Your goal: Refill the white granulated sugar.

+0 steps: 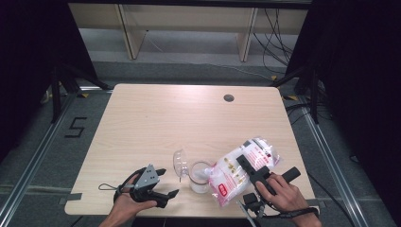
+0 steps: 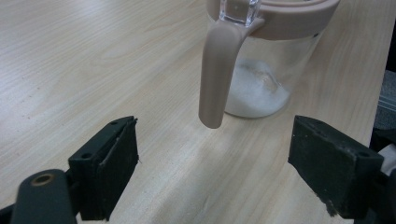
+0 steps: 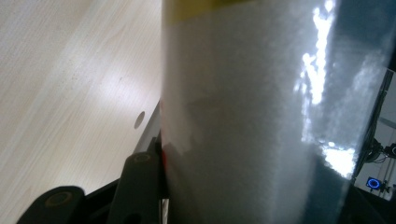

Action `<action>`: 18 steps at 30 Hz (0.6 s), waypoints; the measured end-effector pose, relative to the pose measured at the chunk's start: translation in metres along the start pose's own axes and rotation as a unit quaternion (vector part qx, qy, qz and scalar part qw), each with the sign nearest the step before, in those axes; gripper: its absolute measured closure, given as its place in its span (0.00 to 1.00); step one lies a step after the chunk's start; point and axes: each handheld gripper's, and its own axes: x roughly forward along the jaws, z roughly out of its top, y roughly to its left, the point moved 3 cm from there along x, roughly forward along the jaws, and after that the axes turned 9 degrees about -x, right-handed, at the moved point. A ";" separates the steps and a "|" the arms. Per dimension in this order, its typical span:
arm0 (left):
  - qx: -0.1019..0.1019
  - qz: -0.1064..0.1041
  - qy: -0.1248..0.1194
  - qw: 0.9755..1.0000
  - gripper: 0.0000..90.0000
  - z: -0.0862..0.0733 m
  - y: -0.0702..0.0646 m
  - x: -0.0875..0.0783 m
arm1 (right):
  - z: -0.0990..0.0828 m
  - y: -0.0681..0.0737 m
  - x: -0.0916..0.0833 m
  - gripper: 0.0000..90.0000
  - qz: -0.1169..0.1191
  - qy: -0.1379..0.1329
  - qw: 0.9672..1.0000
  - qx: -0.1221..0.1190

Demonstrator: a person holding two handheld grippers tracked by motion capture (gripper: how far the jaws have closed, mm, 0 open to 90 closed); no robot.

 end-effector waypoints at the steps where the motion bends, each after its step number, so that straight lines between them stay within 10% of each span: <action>1: -0.002 0.000 0.000 1.000 0.17 0.000 0.000 0.000 | 0.000 0.000 0.000 0.66 0.000 0.000 1.000 -0.001; 18: 0.006 0.005 0.009 1.000 0.17 0.000 0.001 -0.001 | 0.000 0.001 0.000 0.66 0.005 0.001 1.000 -0.004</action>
